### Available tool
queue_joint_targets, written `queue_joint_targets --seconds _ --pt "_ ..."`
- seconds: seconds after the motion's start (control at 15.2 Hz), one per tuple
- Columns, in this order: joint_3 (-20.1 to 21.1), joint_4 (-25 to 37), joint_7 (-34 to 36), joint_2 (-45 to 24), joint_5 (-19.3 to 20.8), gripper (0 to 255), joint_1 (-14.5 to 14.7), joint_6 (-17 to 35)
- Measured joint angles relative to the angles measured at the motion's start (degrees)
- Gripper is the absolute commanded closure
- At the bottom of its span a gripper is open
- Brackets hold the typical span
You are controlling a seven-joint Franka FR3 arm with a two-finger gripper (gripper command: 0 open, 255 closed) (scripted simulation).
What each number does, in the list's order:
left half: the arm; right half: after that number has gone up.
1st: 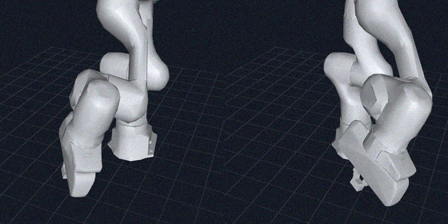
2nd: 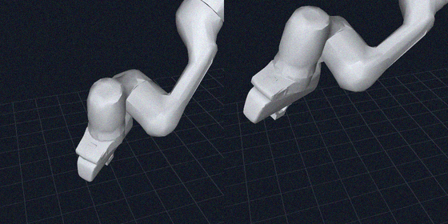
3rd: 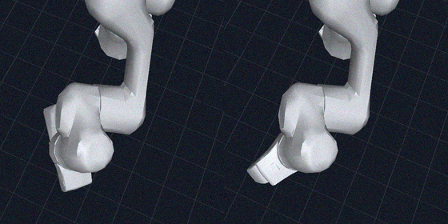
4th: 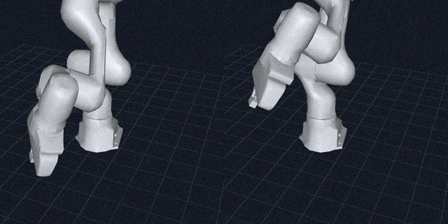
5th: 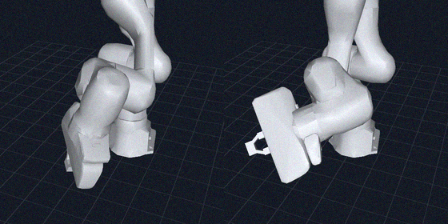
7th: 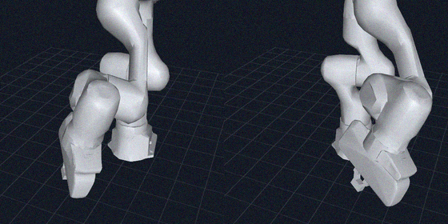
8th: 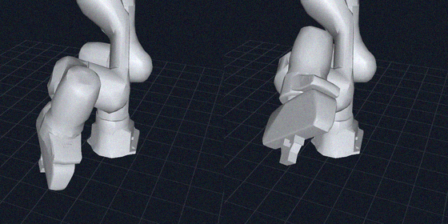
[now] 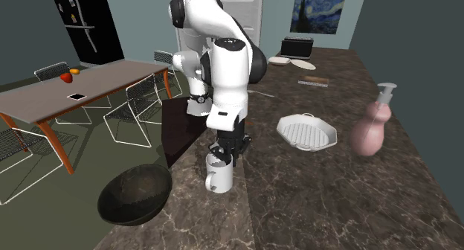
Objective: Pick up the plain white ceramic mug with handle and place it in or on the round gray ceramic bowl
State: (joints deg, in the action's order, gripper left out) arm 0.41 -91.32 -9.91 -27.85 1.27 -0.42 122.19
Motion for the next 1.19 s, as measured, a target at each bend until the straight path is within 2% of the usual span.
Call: queue_joint_targets --seconds 1.19 --pt "0.04 8.66 -0.24 3.45 -0.13 255 -0.01 -12.10"
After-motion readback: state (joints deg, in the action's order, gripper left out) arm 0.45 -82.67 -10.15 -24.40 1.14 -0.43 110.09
